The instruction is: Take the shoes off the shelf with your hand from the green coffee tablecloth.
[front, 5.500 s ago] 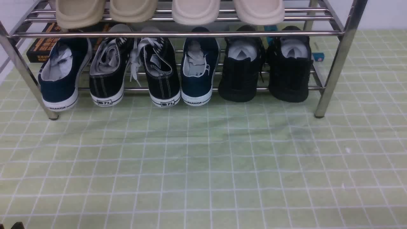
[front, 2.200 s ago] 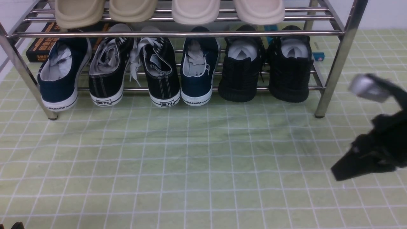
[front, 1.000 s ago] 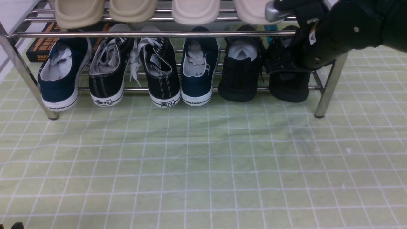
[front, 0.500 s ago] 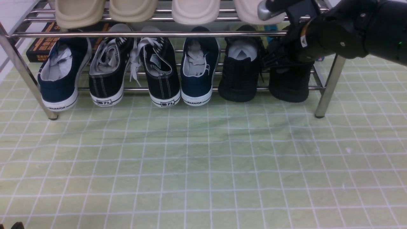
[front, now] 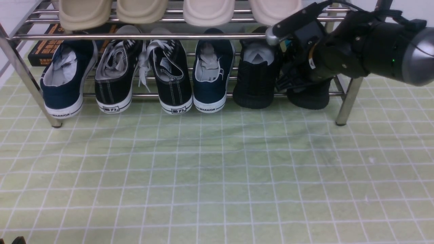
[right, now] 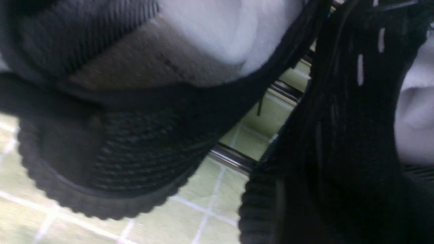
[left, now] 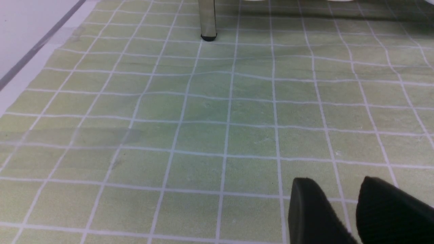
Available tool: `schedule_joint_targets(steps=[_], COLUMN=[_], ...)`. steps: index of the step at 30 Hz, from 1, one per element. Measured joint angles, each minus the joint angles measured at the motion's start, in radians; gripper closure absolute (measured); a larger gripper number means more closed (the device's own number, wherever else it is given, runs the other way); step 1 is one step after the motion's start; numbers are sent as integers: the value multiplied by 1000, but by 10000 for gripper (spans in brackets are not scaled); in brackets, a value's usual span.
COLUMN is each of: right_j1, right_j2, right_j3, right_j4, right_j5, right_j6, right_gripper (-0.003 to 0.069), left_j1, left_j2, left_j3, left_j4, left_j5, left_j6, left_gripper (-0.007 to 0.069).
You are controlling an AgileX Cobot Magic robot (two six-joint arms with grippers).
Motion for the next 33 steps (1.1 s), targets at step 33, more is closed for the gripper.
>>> schedule_joint_targets(steps=[33], right_j1=[446], right_j2=[-411], right_j3=[1], right_j4=[454], right_j5=[683], right_j6=[-304], right_gripper=[650], left_j1=[2], left_j2=[-1], left_j3=[0], left_j4=[0], left_j5=[0], left_j6=[0], left_gripper=[382])
